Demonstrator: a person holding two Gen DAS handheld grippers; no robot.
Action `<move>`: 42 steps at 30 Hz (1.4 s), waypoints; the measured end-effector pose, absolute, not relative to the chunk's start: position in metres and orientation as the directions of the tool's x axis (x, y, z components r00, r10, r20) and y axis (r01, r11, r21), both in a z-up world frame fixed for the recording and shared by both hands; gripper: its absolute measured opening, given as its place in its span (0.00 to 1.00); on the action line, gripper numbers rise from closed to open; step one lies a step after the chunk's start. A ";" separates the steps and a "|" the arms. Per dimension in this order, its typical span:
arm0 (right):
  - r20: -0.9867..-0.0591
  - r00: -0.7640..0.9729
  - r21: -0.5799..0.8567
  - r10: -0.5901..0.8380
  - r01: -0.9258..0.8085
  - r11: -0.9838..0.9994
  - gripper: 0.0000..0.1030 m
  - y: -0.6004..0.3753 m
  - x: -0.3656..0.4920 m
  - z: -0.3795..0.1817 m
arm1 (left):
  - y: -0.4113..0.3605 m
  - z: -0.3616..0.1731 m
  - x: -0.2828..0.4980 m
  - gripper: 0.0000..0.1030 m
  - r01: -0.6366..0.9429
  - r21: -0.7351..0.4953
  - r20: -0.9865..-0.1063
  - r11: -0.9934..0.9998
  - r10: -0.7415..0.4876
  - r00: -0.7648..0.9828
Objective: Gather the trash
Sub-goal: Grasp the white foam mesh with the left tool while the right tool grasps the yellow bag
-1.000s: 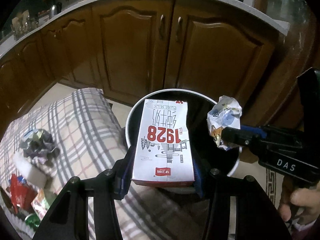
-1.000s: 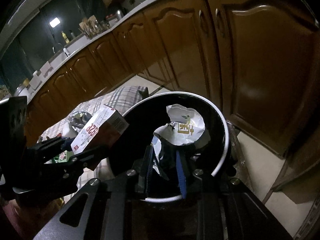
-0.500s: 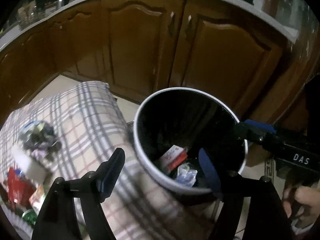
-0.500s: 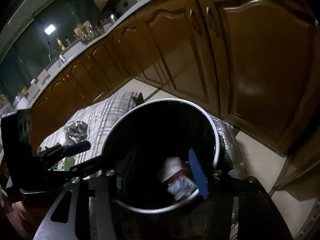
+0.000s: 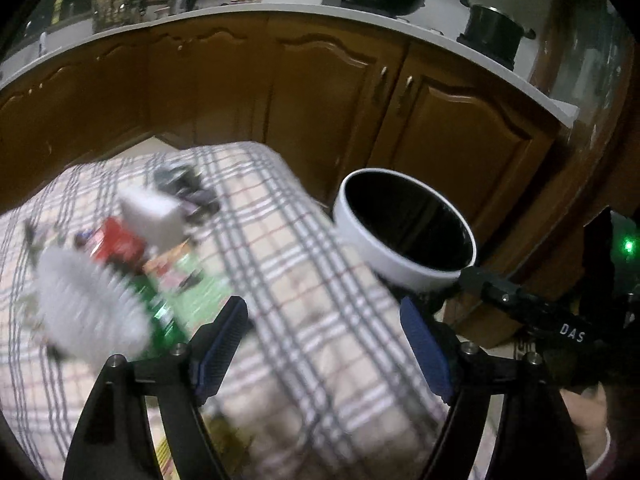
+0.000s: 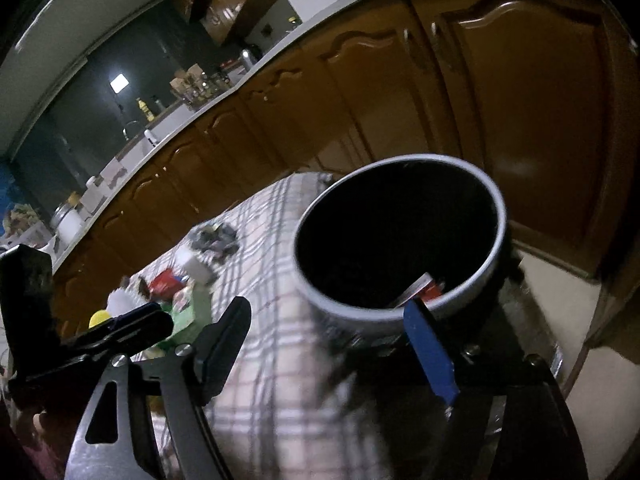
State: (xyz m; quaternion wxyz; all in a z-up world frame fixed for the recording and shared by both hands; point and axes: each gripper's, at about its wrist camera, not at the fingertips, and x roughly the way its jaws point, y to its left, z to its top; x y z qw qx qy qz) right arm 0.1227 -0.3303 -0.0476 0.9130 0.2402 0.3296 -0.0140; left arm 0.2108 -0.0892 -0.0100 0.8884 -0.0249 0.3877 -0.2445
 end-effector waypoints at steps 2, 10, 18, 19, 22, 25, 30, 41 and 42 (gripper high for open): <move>-0.609 0.779 0.437 0.149 0.173 0.883 0.78 -0.316 0.120 -0.051 | -0.071 -0.010 0.197 0.76 0.404 -0.239 -0.678 0.883 -0.449 0.582; -0.611 0.764 0.454 0.209 0.121 0.883 0.78 -0.265 0.111 -0.058 | -0.001 -0.008 0.156 0.76 0.323 -0.288 -0.670 0.901 -0.431 0.605; -0.614 0.735 0.466 0.288 0.043 0.884 0.78 -0.210 0.110 -0.063 | 0.047 -0.007 0.144 0.76 0.239 -0.315 -0.663 0.919 -0.393 0.637; -0.616 0.729 0.463 0.299 0.029 0.886 0.78 -0.202 0.112 -0.064 | 0.051 -0.007 0.145 0.76 0.233 -0.315 -0.662 0.920 -0.389 0.641; -0.627 0.709 0.455 0.323 -0.003 0.891 0.78 -0.181 0.117 -0.069 | 0.064 -0.004 0.143 0.76 0.220 -0.312 -0.655 0.924 -0.377 0.654; -0.635 0.691 0.447 0.346 -0.036 0.894 0.77 -0.163 0.121 -0.073 | 0.070 -0.005 0.148 0.76 0.214 -0.321 -0.650 0.923 -0.379 0.659; -0.645 0.662 0.441 0.381 -0.084 0.894 0.75 -0.138 0.129 -0.077 | 0.070 0.000 0.167 0.78 0.234 -0.339 -0.634 0.911 -0.405 0.658; -0.668 0.630 0.455 0.395 -0.074 0.887 0.01 -0.137 0.147 -0.091 | 0.039 -0.019 0.224 0.36 0.248 -0.297 -0.663 0.922 -0.386 0.642; -0.666 0.636 0.452 0.391 -0.074 0.889 0.00 -0.139 0.145 -0.090 | 0.038 -0.021 0.224 0.26 0.254 -0.299 -0.663 0.920 -0.392 0.638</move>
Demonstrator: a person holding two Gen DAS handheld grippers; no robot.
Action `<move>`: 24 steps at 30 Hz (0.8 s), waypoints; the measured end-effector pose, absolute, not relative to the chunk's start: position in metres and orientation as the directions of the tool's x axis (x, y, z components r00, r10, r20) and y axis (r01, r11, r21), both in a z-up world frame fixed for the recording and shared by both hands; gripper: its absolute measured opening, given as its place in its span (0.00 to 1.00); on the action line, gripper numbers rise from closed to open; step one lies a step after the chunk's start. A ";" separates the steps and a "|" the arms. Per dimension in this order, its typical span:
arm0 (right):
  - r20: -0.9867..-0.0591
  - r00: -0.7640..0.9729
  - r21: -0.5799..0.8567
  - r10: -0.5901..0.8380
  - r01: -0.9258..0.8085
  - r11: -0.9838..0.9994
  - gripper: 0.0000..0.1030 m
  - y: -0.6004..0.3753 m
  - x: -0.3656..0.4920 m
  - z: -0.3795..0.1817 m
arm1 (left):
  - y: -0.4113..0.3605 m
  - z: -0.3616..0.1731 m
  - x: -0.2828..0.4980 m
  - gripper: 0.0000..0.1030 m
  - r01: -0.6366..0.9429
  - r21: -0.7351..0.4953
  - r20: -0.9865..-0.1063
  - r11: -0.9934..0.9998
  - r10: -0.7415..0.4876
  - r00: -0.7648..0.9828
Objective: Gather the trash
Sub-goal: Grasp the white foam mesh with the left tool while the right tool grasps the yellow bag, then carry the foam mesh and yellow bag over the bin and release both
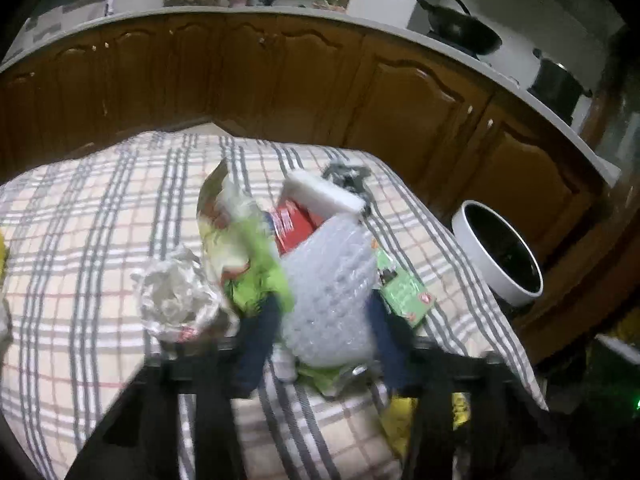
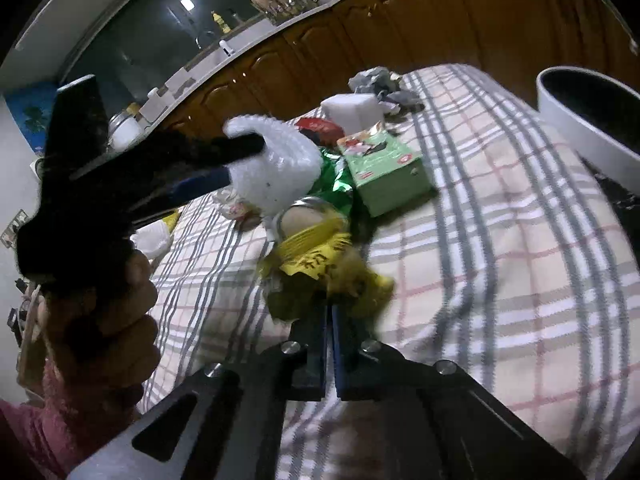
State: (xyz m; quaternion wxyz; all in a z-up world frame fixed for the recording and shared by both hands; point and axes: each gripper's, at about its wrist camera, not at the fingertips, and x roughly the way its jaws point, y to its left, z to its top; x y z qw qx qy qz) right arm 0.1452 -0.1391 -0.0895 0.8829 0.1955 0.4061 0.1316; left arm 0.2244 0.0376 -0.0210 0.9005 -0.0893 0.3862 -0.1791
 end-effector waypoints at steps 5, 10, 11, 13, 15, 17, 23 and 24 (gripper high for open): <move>-0.644 0.674 0.444 0.362 -0.056 0.894 0.00 -0.156 0.133 -0.077 | 0.036 -0.020 0.212 0.12 0.280 -0.282 -0.653 0.918 -0.397 0.645; -0.623 0.710 0.435 0.329 -0.035 0.900 0.00 -0.175 0.124 -0.066 | 0.037 -0.010 0.190 0.11 0.309 -0.310 -0.626 0.899 -0.437 0.646; -0.620 0.715 0.434 0.324 -0.031 0.900 0.00 -0.177 0.123 -0.064 | 0.035 -0.008 0.187 0.11 0.318 -0.313 -0.621 0.895 -0.446 0.644; -0.612 0.728 0.429 0.308 -0.020 0.903 0.00 -0.185 0.120 -0.059 | 0.033 -0.005 0.181 0.11 0.337 -0.318 -0.612 0.886 -0.464 0.641; -0.606 0.743 0.421 0.286 -0.006 0.907 0.00 -0.195 0.116 -0.055 | 0.027 -0.001 0.178 0.11 0.356 -0.319 -0.603 0.878 -0.478 0.638; -0.599 0.753 0.421 0.271 0.008 0.907 0.00 -0.204 0.113 -0.052 | 0.023 0.002 0.176 0.11 0.374 -0.319 -0.596 0.871 -0.491 0.636; -0.587 0.779 0.421 0.222 0.059 0.905 0.00 -0.234 0.104 -0.047 | -0.002 0.000 0.176 0.11 0.425 -0.301 -0.607 0.854 -0.515 0.605; -0.586 0.782 0.421 0.215 0.067 0.905 0.00 -0.239 0.104 -0.047 | -0.007 -0.001 0.177 0.11 0.432 -0.301 -0.612 0.850 -0.520 0.596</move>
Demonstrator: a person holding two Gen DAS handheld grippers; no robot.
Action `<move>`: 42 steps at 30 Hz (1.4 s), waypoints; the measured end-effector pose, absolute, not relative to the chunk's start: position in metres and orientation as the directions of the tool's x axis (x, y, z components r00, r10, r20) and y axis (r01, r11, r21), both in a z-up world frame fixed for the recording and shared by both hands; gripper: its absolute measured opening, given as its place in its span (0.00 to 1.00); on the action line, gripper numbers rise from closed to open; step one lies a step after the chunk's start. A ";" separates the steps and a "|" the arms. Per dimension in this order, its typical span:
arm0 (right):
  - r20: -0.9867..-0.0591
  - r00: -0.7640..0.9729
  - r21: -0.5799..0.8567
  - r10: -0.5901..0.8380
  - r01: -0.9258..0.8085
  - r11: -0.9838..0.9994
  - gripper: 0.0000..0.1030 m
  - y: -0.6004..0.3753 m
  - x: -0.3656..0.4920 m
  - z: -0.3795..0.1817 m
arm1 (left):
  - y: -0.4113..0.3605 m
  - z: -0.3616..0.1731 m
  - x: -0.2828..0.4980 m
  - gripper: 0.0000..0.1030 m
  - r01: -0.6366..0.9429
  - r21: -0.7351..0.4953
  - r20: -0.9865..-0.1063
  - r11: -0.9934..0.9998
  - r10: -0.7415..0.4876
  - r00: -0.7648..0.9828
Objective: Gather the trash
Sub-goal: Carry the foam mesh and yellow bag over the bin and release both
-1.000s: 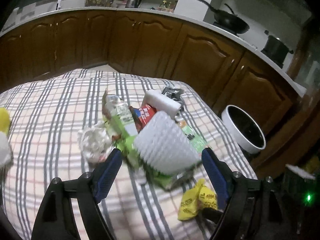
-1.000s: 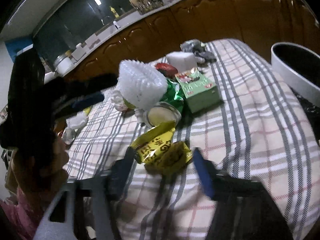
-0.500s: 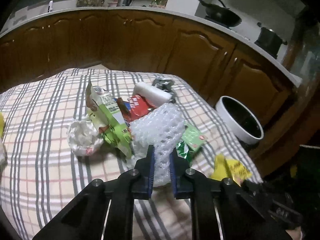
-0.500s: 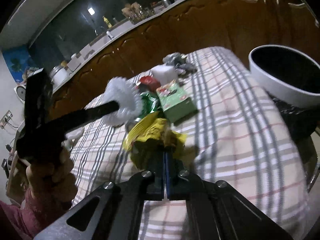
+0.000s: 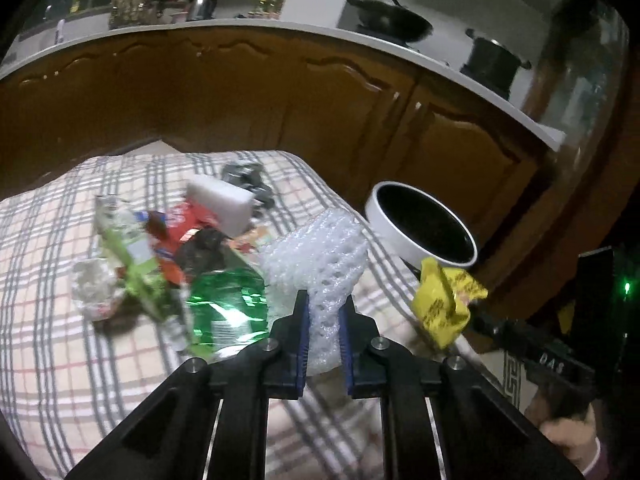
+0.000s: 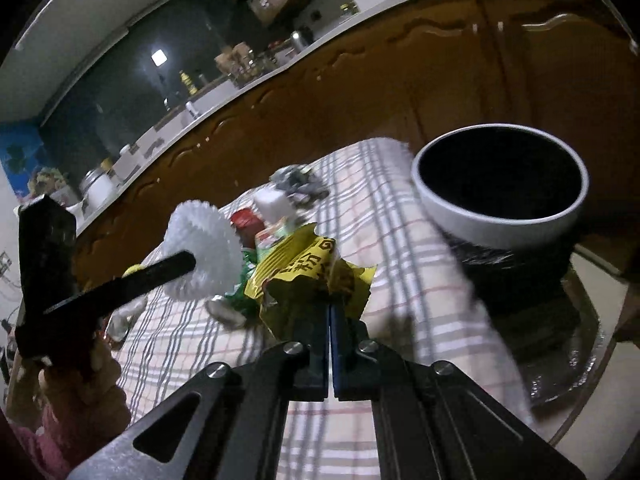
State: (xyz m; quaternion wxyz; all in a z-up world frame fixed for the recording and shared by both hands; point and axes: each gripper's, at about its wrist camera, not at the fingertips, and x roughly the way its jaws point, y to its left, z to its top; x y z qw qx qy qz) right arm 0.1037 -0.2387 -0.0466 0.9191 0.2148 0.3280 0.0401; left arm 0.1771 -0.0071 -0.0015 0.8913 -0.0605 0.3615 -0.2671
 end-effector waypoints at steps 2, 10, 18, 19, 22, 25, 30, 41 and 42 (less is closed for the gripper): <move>-0.584 0.787 0.422 0.199 0.084 0.903 0.00 -0.249 0.102 -0.046 | -0.015 -0.003 0.181 0.11 0.443 -0.302 -0.618 0.844 -0.527 0.584; -0.585 0.799 0.414 0.140 0.145 0.899 0.00 -0.286 0.099 -0.044 | -0.049 -0.008 0.195 0.11 0.491 -0.286 -0.635 0.823 -0.546 0.546; -0.579 0.810 0.401 0.091 0.186 0.897 0.00 -0.316 0.102 -0.038 | -0.089 -0.008 0.211 0.11 0.529 -0.264 -0.645 0.807 -0.555 0.525; -0.579 0.811 0.399 0.086 0.190 0.897 0.00 -0.319 0.103 -0.038 | -0.094 -0.009 0.214 0.11 0.532 -0.261 -0.648 0.806 -0.555 0.522; -0.582 0.810 0.392 0.069 0.205 0.897 0.00 -0.327 0.105 -0.038 | -0.105 -0.012 0.224 0.11 0.546 -0.260 -0.654 0.796 -0.561 0.507; -0.585 0.809 0.384 0.051 0.221 0.897 0.00 -0.336 0.108 -0.038 | -0.118 -0.013 0.235 0.12 0.558 -0.249 -0.660 0.792 -0.560 0.501; -0.585 0.810 0.380 0.029 0.243 0.893 0.00 -0.359 0.120 -0.033 | -0.144 -0.011 0.258 0.12 0.569 -0.257 -0.661 0.781 -0.571 0.486; -0.622 0.783 0.355 0.011 0.269 0.895 0.00 -0.396 0.152 -0.037 | -0.201 -0.012 0.306 0.13 0.583 -0.241 -0.678 0.776 -0.564 0.471; -0.625 0.781 0.355 0.013 0.270 0.895 0.00 -0.398 0.153 -0.037 | -0.207 -0.014 0.311 0.13 0.585 -0.236 -0.683 0.776 -0.561 0.468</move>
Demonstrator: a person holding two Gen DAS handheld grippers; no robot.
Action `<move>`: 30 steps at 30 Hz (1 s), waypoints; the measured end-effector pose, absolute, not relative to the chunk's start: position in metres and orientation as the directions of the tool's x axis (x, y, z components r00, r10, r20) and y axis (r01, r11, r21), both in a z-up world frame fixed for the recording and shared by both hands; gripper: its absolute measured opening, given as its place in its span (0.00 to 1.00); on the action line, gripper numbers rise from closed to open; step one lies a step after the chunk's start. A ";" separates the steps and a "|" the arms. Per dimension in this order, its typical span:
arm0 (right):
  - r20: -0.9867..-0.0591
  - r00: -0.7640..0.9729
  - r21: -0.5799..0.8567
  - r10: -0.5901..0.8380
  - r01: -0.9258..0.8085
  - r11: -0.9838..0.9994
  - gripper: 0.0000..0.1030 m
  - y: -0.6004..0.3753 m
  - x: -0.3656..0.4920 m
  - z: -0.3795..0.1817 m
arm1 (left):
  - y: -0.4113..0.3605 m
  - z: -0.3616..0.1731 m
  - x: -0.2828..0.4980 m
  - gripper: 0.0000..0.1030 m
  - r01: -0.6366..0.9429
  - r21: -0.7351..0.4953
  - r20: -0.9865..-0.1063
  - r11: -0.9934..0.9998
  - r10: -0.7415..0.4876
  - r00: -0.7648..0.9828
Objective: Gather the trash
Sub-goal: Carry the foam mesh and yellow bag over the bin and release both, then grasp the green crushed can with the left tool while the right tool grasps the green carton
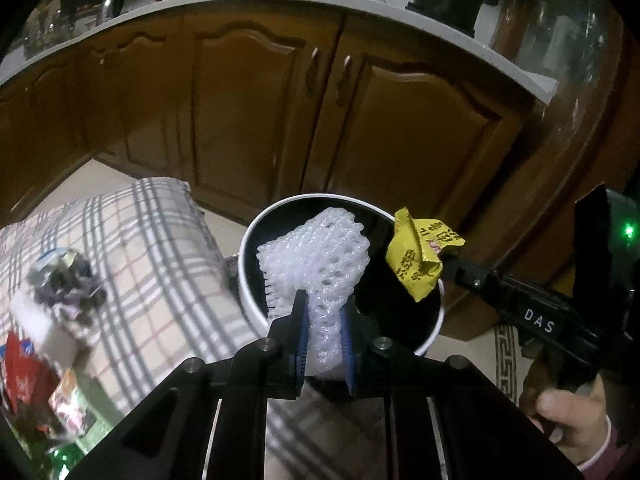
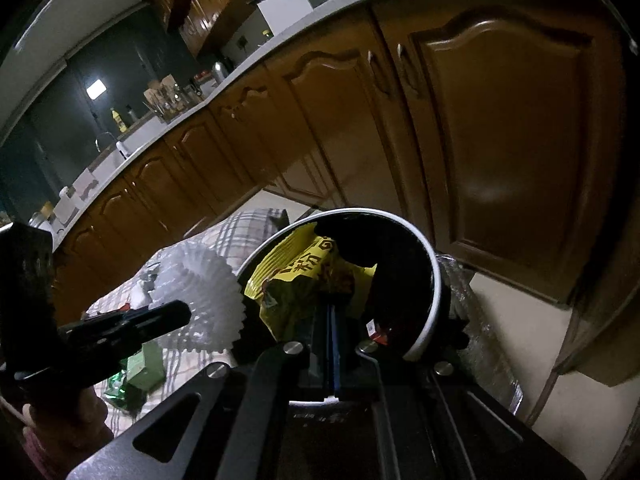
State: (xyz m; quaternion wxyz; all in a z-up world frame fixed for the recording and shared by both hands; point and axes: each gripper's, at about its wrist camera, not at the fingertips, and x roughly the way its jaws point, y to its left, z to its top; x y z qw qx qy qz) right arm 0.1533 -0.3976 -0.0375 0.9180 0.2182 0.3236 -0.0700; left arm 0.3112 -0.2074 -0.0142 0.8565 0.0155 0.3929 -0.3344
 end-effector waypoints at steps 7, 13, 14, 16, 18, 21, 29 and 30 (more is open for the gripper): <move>-0.656 0.754 0.350 0.021 0.280 0.894 0.00 -0.409 0.168 -0.048 | -0.233 -0.030 0.332 0.16 0.582 -0.222 -0.716 0.782 -0.536 0.448; -0.683 0.730 0.345 0.036 0.278 0.896 0.07 -0.415 0.180 -0.054 | -0.243 -0.039 0.338 0.44 0.568 -0.202 -0.736 0.798 -0.506 0.449; -0.689 0.724 0.347 0.039 0.283 0.894 0.09 -0.416 0.181 -0.055 | -0.243 -0.039 0.337 0.48 0.568 -0.197 -0.737 0.799 -0.503 0.451; -0.693 0.720 0.353 0.041 0.289 0.890 0.21 -0.418 0.182 -0.056 | -0.241 -0.039 0.335 0.55 0.568 -0.195 -0.739 0.800 -0.501 0.452; -0.682 0.729 0.369 0.049 0.286 0.884 0.36 -0.420 0.180 -0.054 | -0.236 -0.039 0.331 0.62 0.564 -0.200 -0.735 0.801 -0.504 0.454; -0.667 0.743 0.379 0.051 0.280 0.882 0.40 -0.418 0.173 -0.050 | -0.226 -0.039 0.327 0.67 0.555 -0.219 -0.728 0.803 -0.513 0.455; -0.607 0.793 0.421 0.049 0.269 0.866 0.67 -0.395 0.143 -0.040 | -0.185 -0.031 0.294 0.69 0.528 -0.252 -0.696 0.811 -0.531 0.483; -0.599 0.799 0.430 0.052 0.267 0.862 0.71 -0.390 0.137 -0.039 | -0.178 -0.030 0.288 0.70 0.524 -0.259 -0.691 0.811 -0.535 0.487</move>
